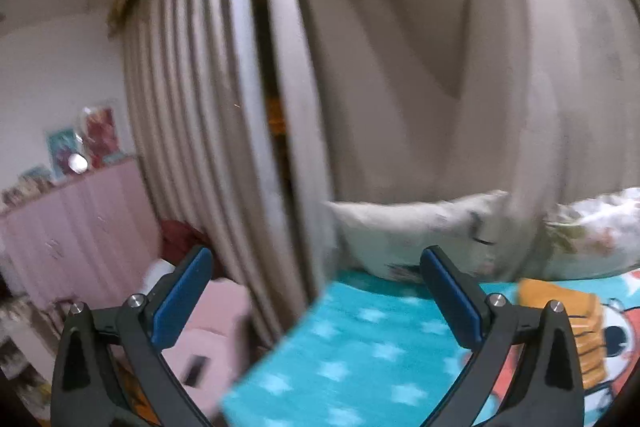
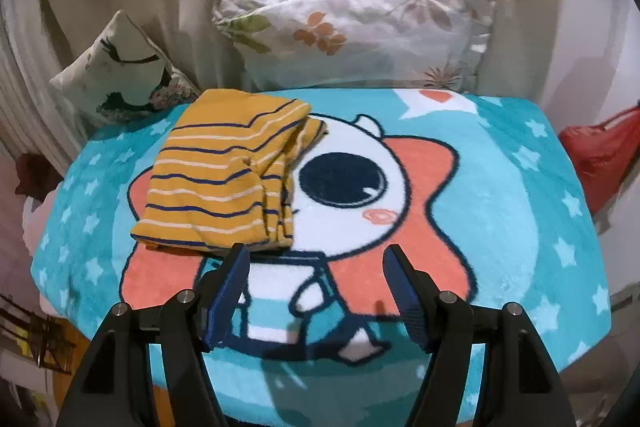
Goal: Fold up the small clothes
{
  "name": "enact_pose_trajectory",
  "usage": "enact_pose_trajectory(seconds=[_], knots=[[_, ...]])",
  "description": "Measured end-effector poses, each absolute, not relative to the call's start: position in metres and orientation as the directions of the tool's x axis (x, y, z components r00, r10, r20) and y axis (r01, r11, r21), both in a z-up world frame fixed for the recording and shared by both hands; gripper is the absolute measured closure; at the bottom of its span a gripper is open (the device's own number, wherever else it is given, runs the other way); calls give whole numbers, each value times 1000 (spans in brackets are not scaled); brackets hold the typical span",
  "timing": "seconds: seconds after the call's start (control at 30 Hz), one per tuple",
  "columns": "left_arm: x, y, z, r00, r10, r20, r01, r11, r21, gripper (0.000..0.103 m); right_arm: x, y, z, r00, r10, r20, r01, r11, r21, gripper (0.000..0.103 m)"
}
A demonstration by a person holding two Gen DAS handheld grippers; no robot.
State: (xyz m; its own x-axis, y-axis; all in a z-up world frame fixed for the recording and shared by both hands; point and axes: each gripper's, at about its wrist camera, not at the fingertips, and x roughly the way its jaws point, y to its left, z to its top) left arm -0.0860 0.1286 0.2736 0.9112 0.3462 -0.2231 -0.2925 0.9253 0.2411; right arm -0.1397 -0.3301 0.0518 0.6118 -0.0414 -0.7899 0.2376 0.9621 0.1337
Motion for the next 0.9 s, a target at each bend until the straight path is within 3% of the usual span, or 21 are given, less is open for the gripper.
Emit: enact_pose_trajectory(seconds=[0.17, 0.33, 0.57, 0.8, 0.9], knots=[[-100, 164, 286, 910, 373, -183, -323, 912, 253, 0, -149, -331, 38, 578, -51, -814, 252, 960, 120, 29], [-112, 166, 249, 910, 234, -343, -219, 972, 81, 0, -146, -320, 16, 533, -12, -846, 246, 959, 141, 29], [-127, 108, 176, 902, 19, -432, -87, 986, -140, 0, -133, -285, -2, 494, 17, -870, 171, 978, 117, 29], [-113, 23, 102, 810, -39, -585, 45, 999, -5, 0, -135, -269, -22, 462, 15, -887, 154, 983, 97, 29], [-108, -3, 63, 717, -78, -693, 103, 995, -5, 0, -141, -265, -29, 464, -9, -886, 148, 987, 67, 29]])
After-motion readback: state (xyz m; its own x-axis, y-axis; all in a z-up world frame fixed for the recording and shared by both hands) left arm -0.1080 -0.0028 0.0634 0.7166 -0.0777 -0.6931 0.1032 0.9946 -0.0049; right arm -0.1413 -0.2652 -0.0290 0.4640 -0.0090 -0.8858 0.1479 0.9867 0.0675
